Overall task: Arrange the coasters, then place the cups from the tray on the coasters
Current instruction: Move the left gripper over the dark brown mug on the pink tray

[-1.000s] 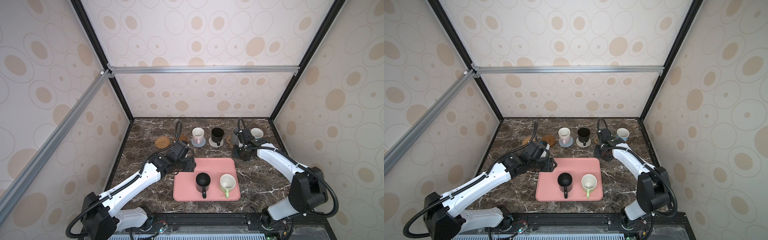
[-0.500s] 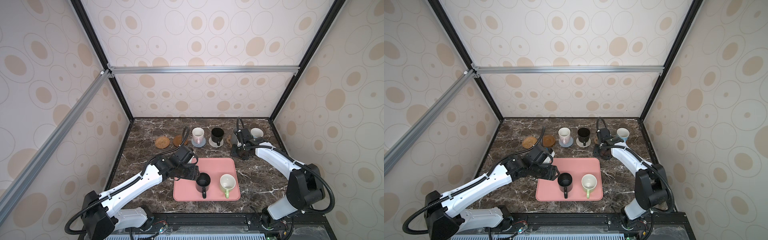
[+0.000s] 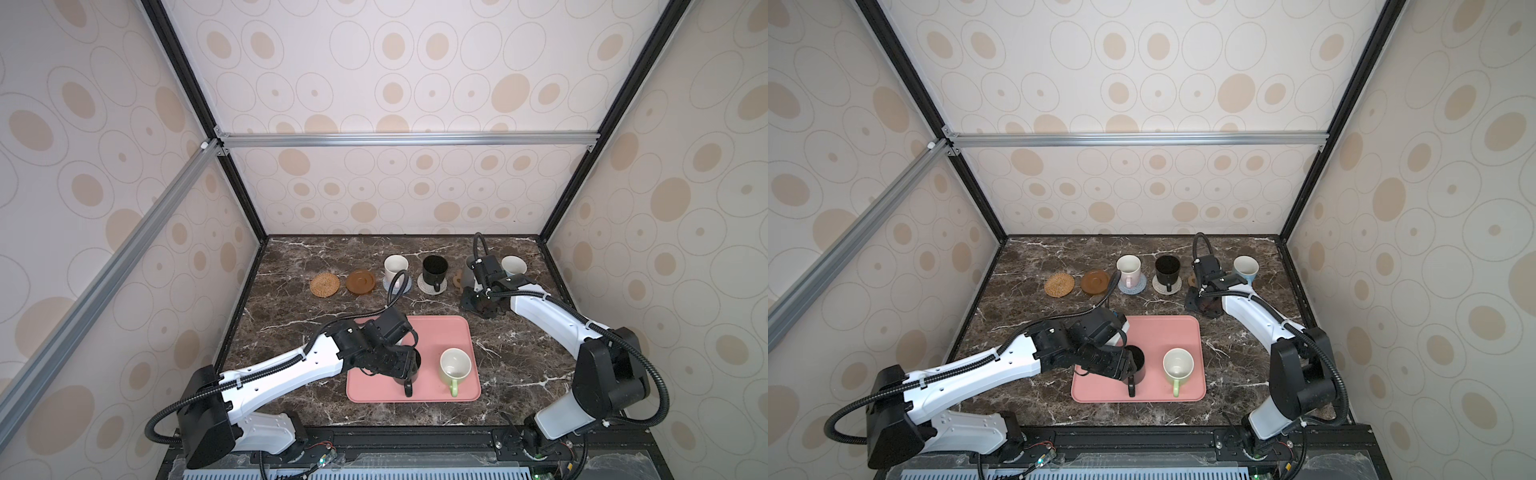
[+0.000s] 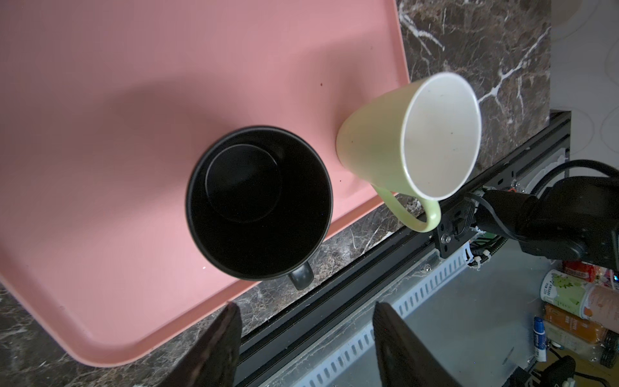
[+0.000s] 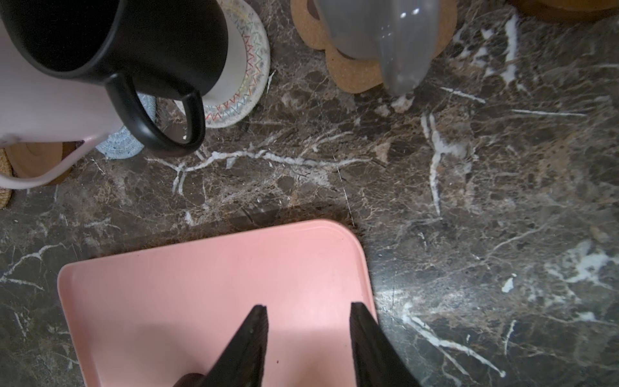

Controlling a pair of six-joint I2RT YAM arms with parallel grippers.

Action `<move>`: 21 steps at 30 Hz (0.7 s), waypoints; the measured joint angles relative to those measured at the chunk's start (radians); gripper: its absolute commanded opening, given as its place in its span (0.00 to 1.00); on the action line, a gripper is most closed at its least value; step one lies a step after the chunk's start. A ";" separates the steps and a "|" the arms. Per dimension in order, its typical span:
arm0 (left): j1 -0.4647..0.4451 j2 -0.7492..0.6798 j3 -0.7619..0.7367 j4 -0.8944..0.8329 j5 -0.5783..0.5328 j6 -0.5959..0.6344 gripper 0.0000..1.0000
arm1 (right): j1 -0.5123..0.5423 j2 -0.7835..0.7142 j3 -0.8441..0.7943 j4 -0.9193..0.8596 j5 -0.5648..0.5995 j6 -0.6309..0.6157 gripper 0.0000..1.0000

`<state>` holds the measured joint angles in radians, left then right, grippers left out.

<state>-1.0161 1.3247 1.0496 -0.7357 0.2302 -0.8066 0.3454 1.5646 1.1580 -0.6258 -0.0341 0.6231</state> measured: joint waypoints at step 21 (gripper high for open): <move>-0.093 0.182 0.056 -0.058 -0.051 -0.108 0.64 | 0.000 -0.002 -0.017 0.036 0.000 -0.026 0.44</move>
<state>-1.1088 1.5070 1.1061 -0.7940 0.1787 -0.9142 0.3454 1.5627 1.1412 -0.5896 -0.0341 0.5976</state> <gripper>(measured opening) 0.643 0.440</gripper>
